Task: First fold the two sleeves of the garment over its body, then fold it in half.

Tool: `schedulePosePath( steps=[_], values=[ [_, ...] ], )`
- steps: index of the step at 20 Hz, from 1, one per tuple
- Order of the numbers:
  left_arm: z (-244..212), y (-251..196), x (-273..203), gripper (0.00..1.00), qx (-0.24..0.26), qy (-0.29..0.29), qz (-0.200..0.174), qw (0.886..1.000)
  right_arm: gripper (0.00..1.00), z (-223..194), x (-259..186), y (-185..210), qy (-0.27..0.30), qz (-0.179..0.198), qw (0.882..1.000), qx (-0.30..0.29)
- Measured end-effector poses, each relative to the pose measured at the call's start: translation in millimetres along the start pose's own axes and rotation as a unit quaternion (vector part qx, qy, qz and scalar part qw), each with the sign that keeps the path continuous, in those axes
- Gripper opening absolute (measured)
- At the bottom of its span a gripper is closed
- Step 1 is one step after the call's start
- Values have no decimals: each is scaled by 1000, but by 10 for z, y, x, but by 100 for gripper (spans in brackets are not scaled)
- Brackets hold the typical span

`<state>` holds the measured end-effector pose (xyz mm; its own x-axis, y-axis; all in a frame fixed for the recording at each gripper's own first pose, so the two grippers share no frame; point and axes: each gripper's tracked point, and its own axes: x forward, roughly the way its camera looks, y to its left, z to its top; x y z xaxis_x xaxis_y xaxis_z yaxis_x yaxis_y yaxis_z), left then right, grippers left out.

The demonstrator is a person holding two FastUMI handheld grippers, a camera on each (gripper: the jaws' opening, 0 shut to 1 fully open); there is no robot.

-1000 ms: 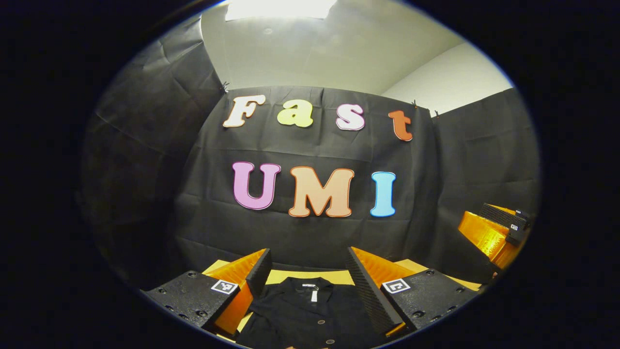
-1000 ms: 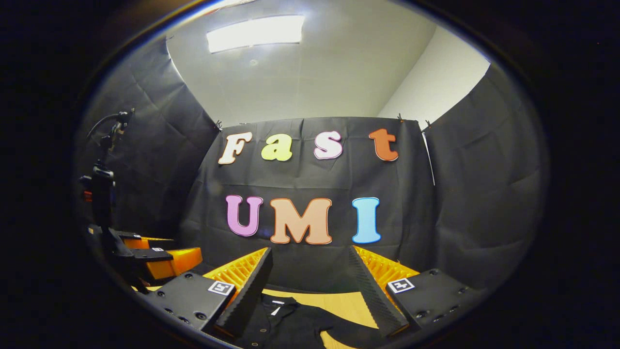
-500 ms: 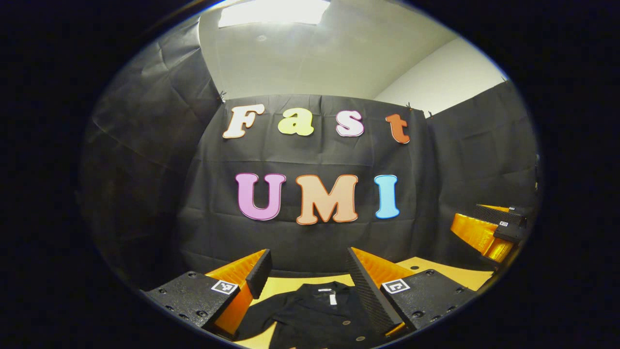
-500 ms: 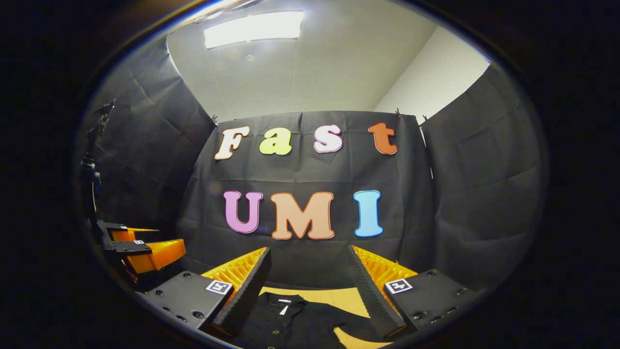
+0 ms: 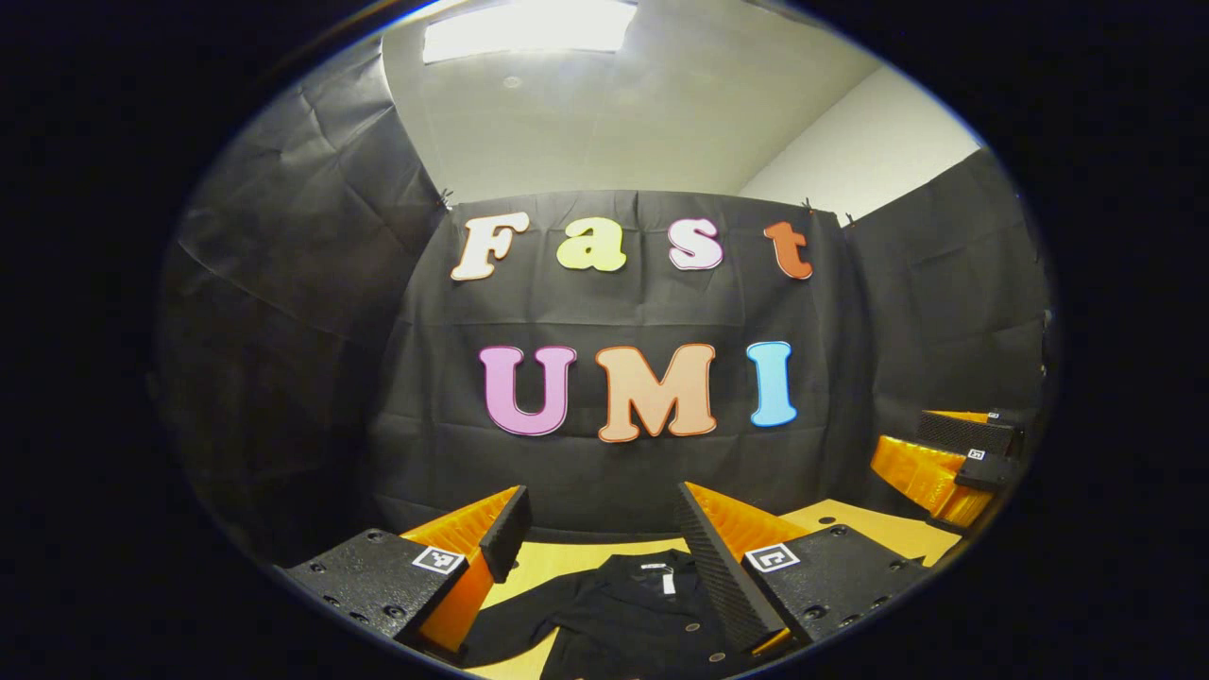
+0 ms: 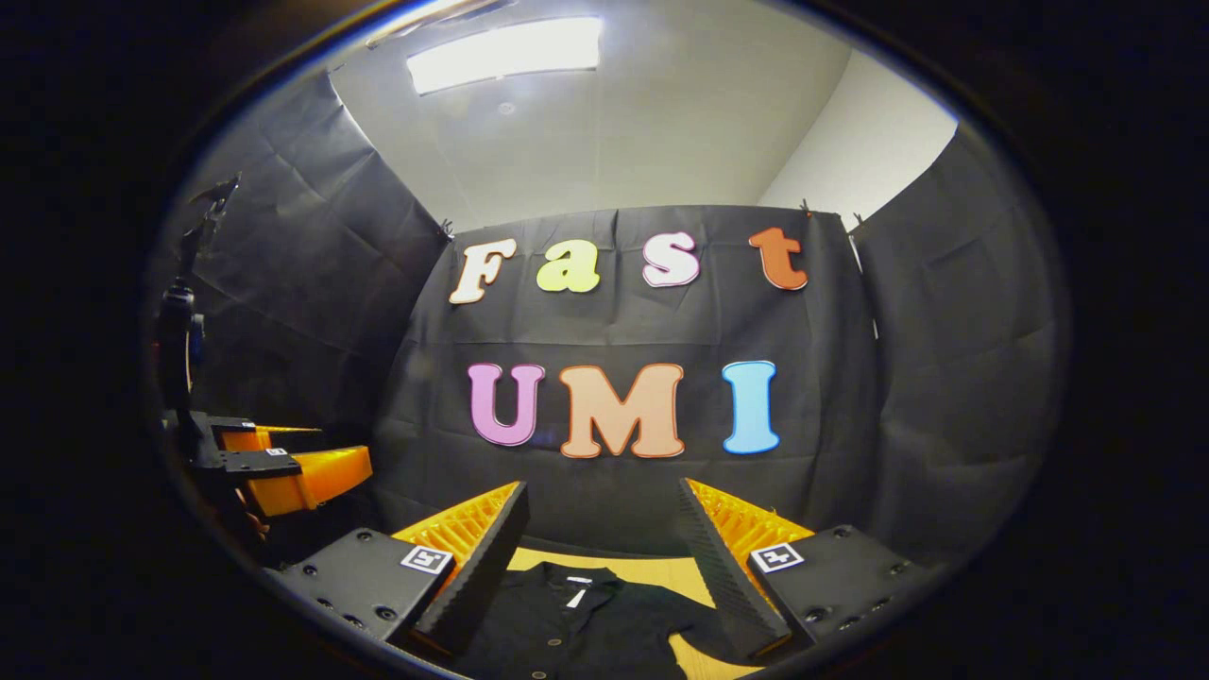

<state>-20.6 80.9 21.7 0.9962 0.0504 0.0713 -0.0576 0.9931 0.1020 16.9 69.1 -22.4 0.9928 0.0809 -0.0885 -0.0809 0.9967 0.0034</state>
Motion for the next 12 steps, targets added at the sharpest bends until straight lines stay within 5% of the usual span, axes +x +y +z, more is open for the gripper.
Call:
schedulePosePath(
  steps=[12],
  values=[
    [-96,-100,125,92,-6,10,17,1000,100,-76,169,-97,17,19,999,-20]
  ],
)
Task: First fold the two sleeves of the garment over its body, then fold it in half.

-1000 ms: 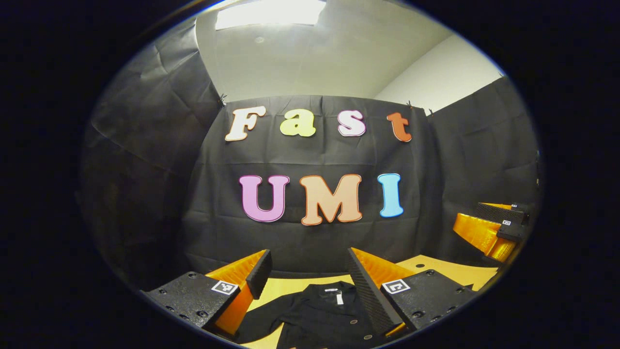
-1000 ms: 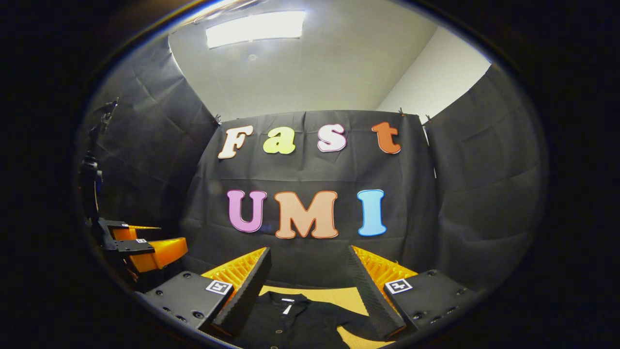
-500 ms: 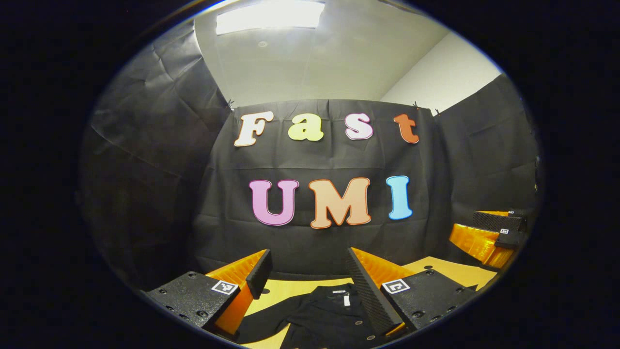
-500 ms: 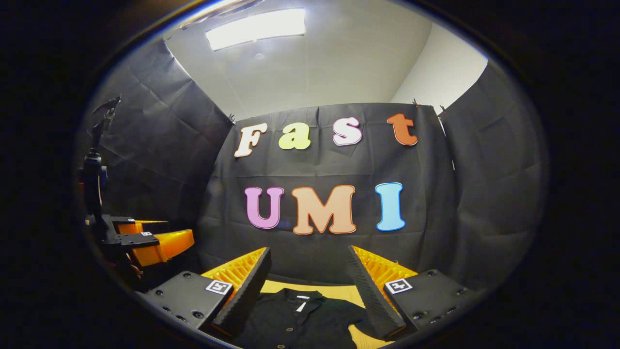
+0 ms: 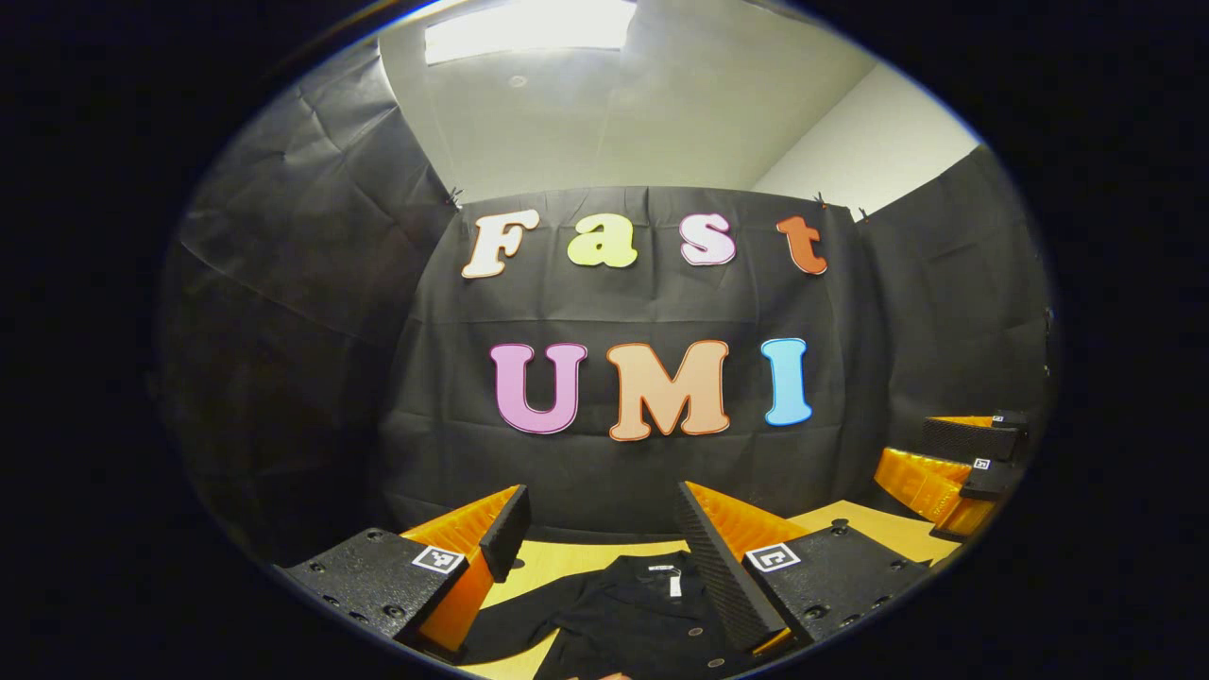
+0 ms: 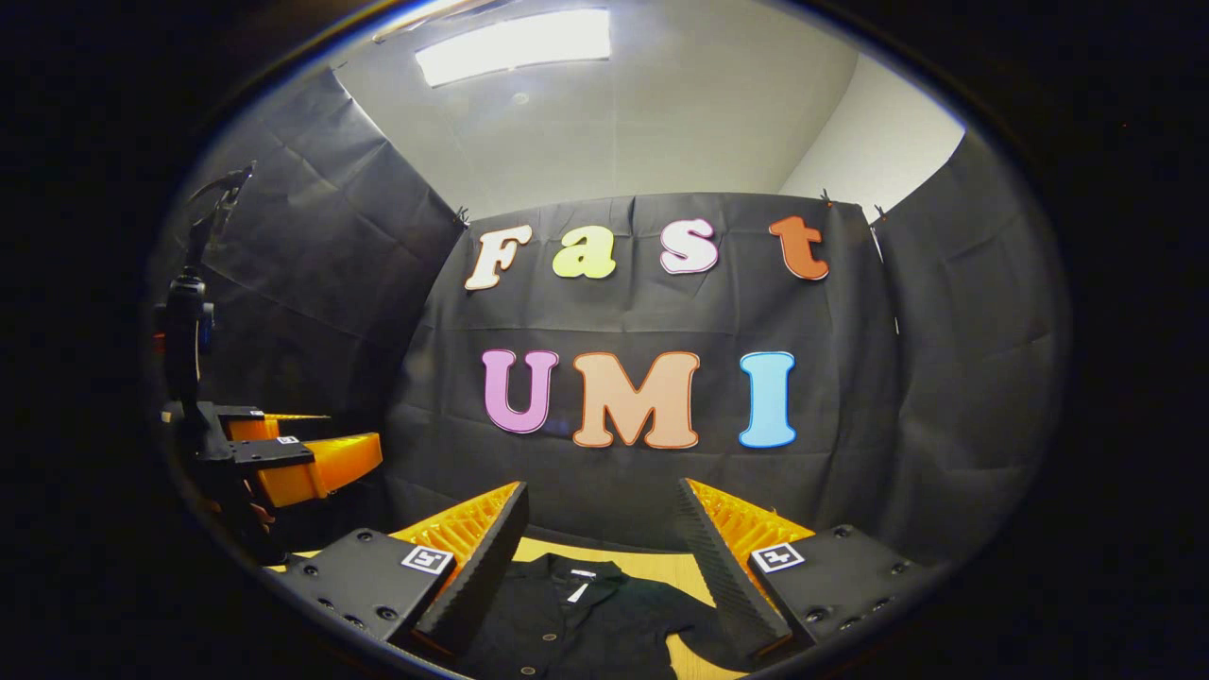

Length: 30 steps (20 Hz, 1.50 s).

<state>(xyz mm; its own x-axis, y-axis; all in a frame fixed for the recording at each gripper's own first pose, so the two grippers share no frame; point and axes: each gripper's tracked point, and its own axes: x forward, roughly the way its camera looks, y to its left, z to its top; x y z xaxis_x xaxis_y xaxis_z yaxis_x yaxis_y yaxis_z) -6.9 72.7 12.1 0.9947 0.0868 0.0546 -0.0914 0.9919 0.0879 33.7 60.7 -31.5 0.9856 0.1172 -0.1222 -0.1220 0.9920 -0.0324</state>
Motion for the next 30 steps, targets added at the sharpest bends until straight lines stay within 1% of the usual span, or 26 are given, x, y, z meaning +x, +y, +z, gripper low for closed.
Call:
schedulePosePath(
  steps=[1,2,3,4,5,7,10,12,14,15,16,17,18,22,23,24,26,27,30],
  values=[
    [-3,-19,8,92,-2,2,-1,1000,98,-4,16,-6,0,1,1000,0],
    [-11,-29,27,92,-2,3,0,1000,100,-9,38,-9,-1,3,1000,0],
    [-16,-32,41,92,-3,3,1,1000,98,-12,42,-22,-2,2,1000,-1],
    [-14,-30,42,92,-3,1,4,1000,100,-11,49,-27,-2,3,1000,-3],
    [-33,-26,42,92,-3,2,6,1000,96,-29,61,-22,0,3,1000,-4],
    [-50,-10,64,92,-3,4,12,1000,100,-66,75,-8,4,8,1000,-4],
    [-19,51,83,92,8,-4,27,1000,100,-89,111,-21,7,7,1000,-5],
    [-39,0,103,92,15,-5,24,1000,100,-176,159,-51,19,5,1000,-1],
    [-72,-49,120,92,18,0,19,1000,99,-320,187,-160,40,-4,999,2],
    [-96,-66,144,92,19,3,17,1000,98,-377,206,-260,50,-13,999,1],
    [-109,-90,151,92,21,5,15,1000,100,-431,225,-381,58,-25,998,0],
    [-113,-109,153,92,23,6,13,1000,98,-503,253,-526,66,-39,997,-5],
    [-107,-128,160,92,25,6,11,1000,99,-574,267,-689,76,-54,996,-11],
    [-113,-145,193,92,30,8,11,999,98,-853,267,-1280,110,-107,988,-23],
    [-129,-145,192,92,30,10,12,999,100,-921,267,-1410,117,-117,986,-27],
    [-128,-139,187,92,31,11,14,999,98,-976,263,-1526,122,-127,984,-33],
    [-94,-140,169,92,35,8,18,999,100,-1135,243,-1740,140,-144,978,-52],
    [-80,-137,163,92,39,6,20,999,98,-1239,225,-1848,151,-151,975,-59],
    [-64,-168,156,92,47,6,21,999,98,-1532,188,-2072,195,-158,966,-66]
  ],
)
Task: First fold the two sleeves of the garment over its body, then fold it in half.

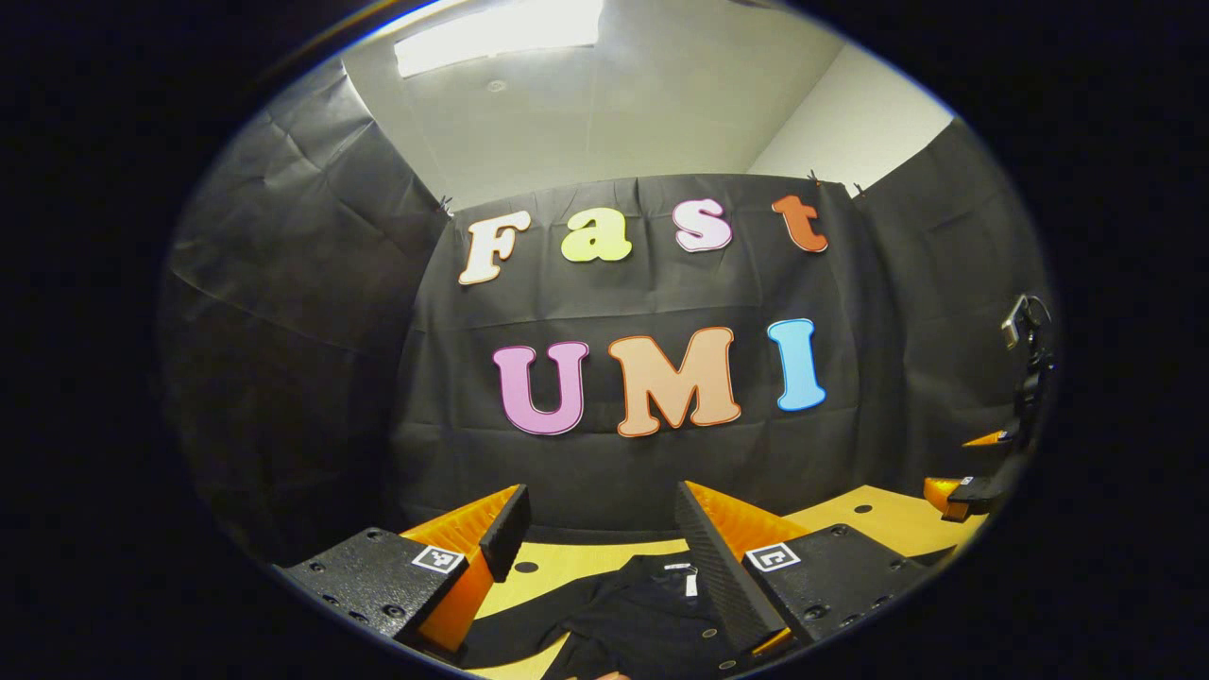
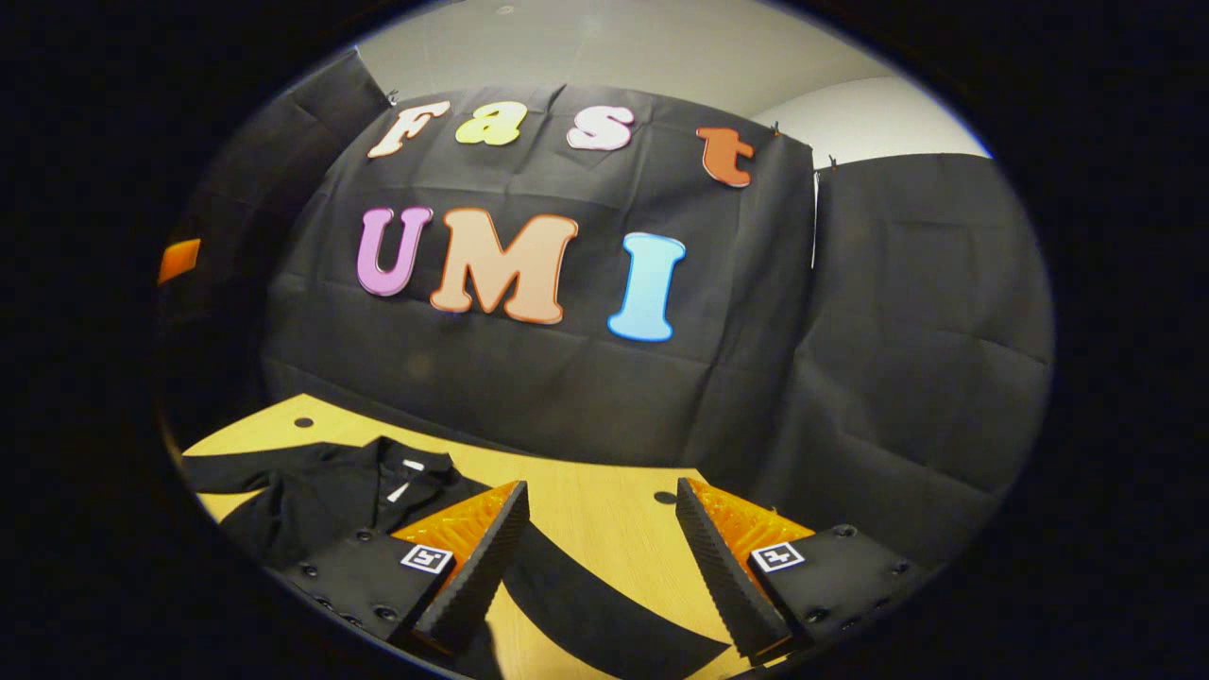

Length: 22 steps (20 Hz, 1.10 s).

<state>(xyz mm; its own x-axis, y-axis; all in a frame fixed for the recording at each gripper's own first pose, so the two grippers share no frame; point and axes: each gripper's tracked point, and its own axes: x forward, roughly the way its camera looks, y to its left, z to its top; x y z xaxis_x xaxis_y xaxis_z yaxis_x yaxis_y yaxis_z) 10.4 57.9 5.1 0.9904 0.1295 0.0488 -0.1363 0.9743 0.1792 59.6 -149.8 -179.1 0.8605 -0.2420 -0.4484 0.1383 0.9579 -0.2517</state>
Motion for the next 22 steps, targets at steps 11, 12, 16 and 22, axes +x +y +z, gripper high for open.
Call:
schedulePosePath(
  steps=[11,12,16,22],
  values=[
    [-47,-68,-21,94,16,14,18,1000,99,-1480,396,-410,218,24,976,-12],
    [-57,-76,-22,94,19,16,22,999,99,-1594,399,-457,236,25,971,-18],
    [-98,-115,-33,92,25,26,32,999,100,-2006,435,-642,294,37,954,-41],
    [-148,-278,-27,94,28,38,42,998,100,-2580,429,-719,385,82,917,-70]
  ],
)
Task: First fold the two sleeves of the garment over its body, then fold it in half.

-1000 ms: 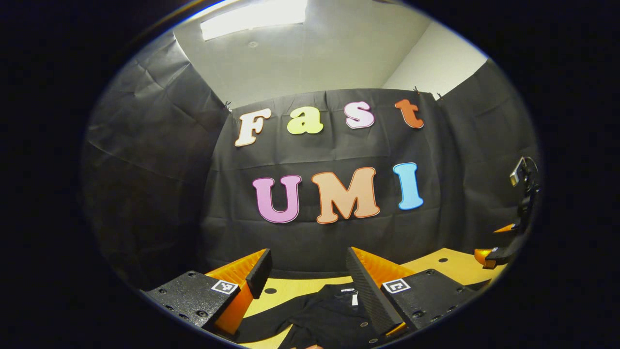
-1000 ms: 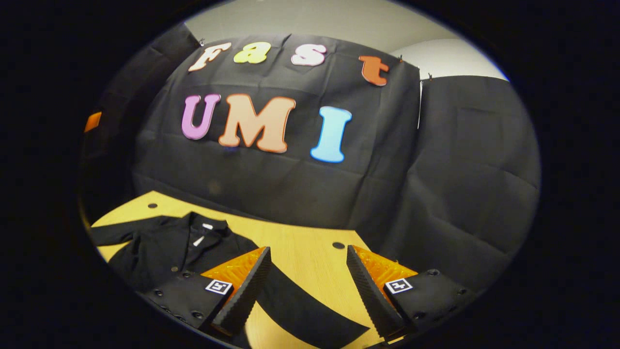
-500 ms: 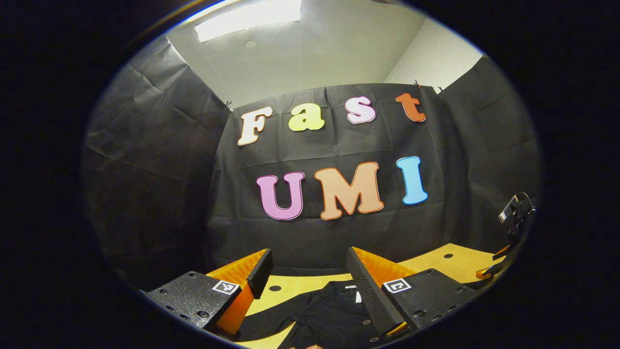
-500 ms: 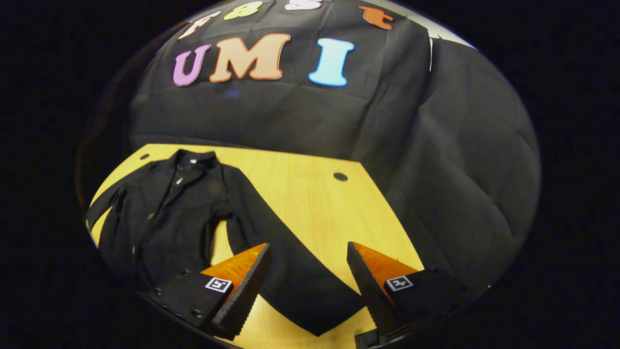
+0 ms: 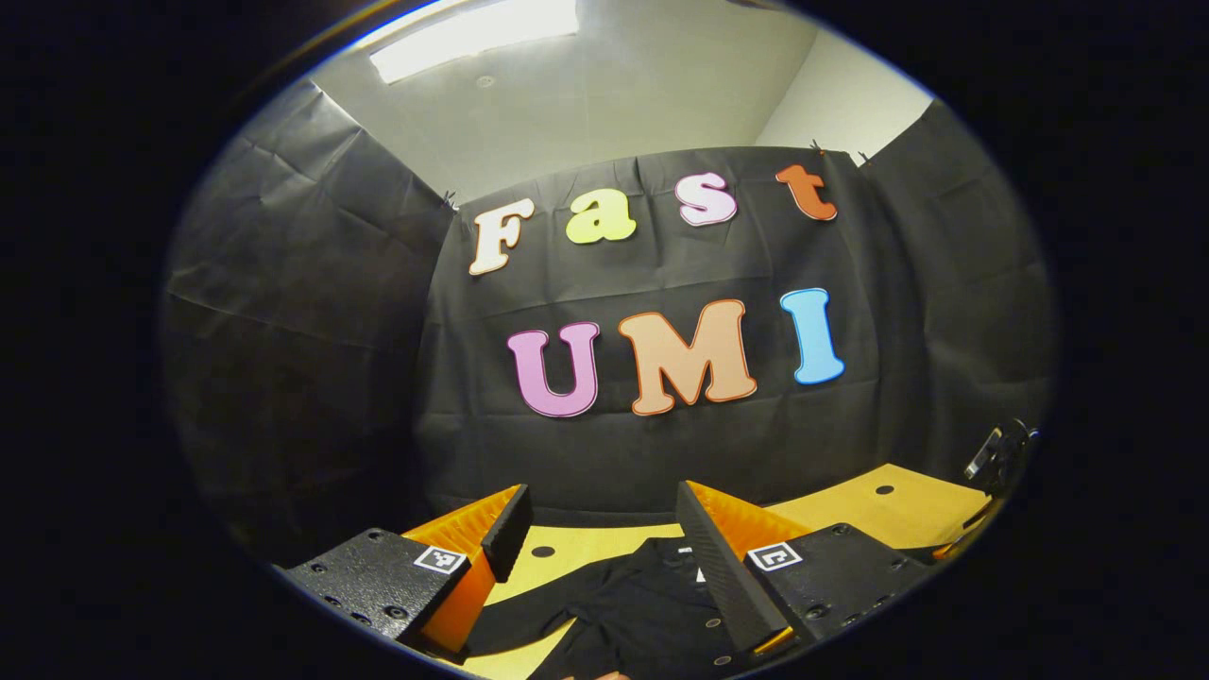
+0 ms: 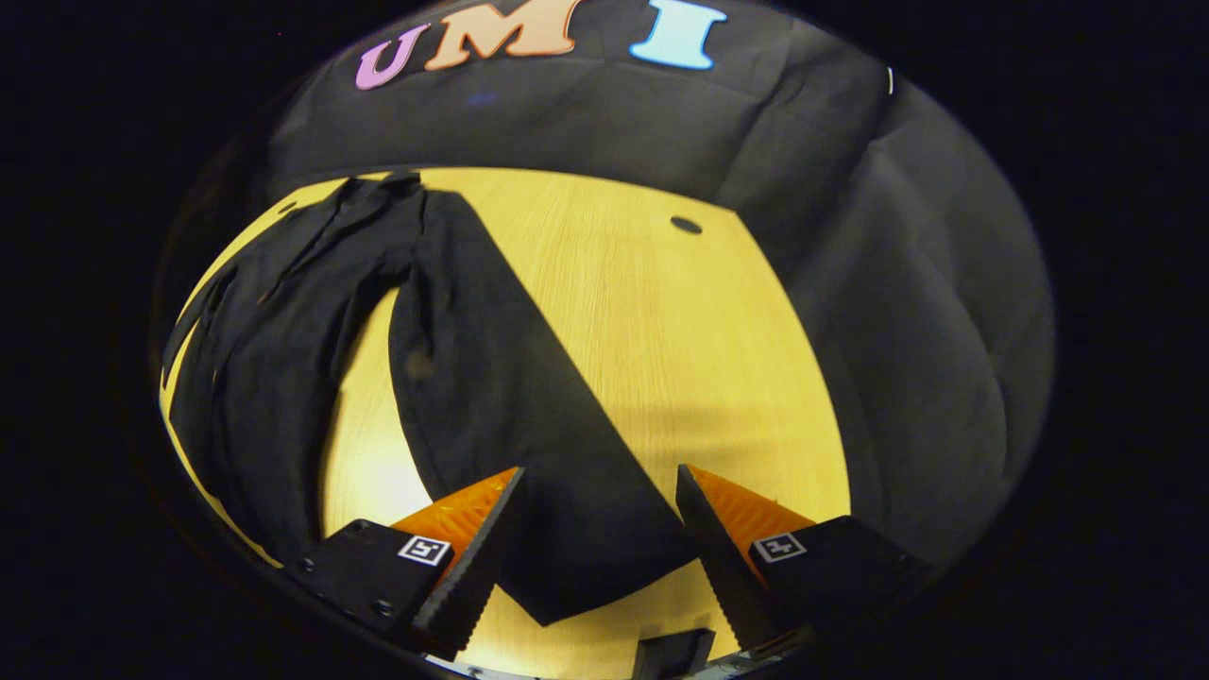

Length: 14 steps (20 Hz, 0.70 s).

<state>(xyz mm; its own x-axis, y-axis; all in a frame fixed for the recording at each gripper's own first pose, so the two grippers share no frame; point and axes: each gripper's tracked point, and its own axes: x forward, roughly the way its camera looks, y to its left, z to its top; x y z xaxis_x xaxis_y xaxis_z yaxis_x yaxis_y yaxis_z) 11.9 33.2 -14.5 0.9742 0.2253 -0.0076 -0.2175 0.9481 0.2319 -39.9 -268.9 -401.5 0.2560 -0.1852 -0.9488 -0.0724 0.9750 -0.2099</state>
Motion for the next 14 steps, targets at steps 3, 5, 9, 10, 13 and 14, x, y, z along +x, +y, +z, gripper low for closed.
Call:
schedulePosePath(
  steps=[3,5,9,10,13,14],
  values=[
    [-7,-110,6,94,1,2,2,1000,100,-166,83,25,46,8,999,-12],
    [-34,-197,16,94,2,6,4,1000,100,-128,35,26,54,18,998,-13],
    [-108,-368,-31,100,2,19,-1,1000,99,-201,87,75,64,71,995,32],
    [-108,-395,-31,99,1,22,-1,1000,99,-216,98,101,69,82,992,66],
    [-94,-428,-20,87,6,23,-1,1000,89,-190,120,120,53,84,994,55],
    [-78,-436,-9,87,7,21,-2,1000,84,-164,119,147,56,86,993,54]
  ],
)
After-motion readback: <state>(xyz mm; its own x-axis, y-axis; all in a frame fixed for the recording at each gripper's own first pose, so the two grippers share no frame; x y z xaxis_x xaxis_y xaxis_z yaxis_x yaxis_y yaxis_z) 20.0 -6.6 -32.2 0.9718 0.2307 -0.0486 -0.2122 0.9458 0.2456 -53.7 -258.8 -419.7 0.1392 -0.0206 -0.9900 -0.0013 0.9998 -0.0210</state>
